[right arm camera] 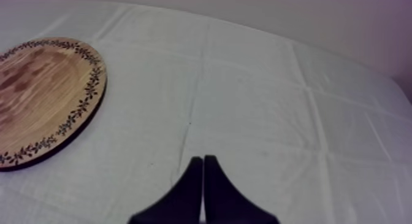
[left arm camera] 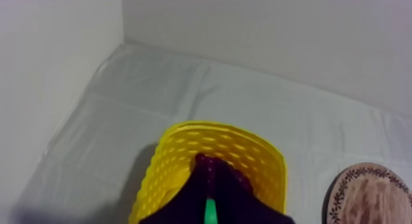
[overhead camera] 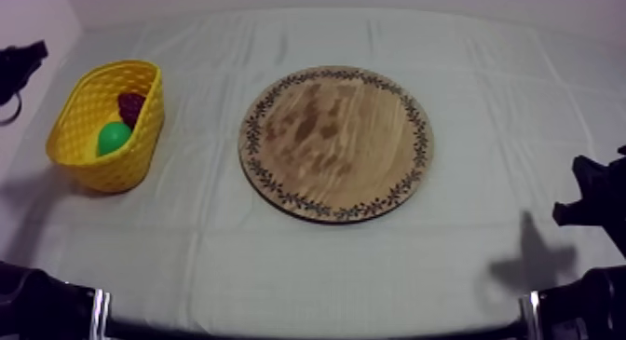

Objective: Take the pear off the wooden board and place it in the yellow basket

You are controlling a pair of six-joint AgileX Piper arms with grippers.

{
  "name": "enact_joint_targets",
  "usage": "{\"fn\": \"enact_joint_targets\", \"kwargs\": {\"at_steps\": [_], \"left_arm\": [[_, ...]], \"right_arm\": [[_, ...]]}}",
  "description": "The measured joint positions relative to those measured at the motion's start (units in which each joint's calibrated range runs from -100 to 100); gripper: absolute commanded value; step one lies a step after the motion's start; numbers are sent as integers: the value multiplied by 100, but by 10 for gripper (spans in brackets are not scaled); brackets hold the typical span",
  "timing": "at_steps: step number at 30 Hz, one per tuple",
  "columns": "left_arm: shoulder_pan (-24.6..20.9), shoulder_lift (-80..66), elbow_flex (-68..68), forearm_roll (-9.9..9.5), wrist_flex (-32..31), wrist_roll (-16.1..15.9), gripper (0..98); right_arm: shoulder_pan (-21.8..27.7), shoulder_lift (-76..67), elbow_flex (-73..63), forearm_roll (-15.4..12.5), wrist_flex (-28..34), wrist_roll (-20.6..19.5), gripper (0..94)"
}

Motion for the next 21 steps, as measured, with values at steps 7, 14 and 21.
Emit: {"fn": "enact_joint_targets", "kwargs": {"at_steps": [7, 14, 21], "left_arm": [[19, -1971, 1657, 56, -433, -113, 1], [69, -3448, 2878, 197, -348, -165, 0], [87, -4350, 3449, 637, -204, -565, 0]], "right_arm": [[0, 0, 0, 0, 1, 0, 5], [0, 0, 0, 0, -1, 0, 5], [0, 0, 0, 0, -1, 0, 5]]}}
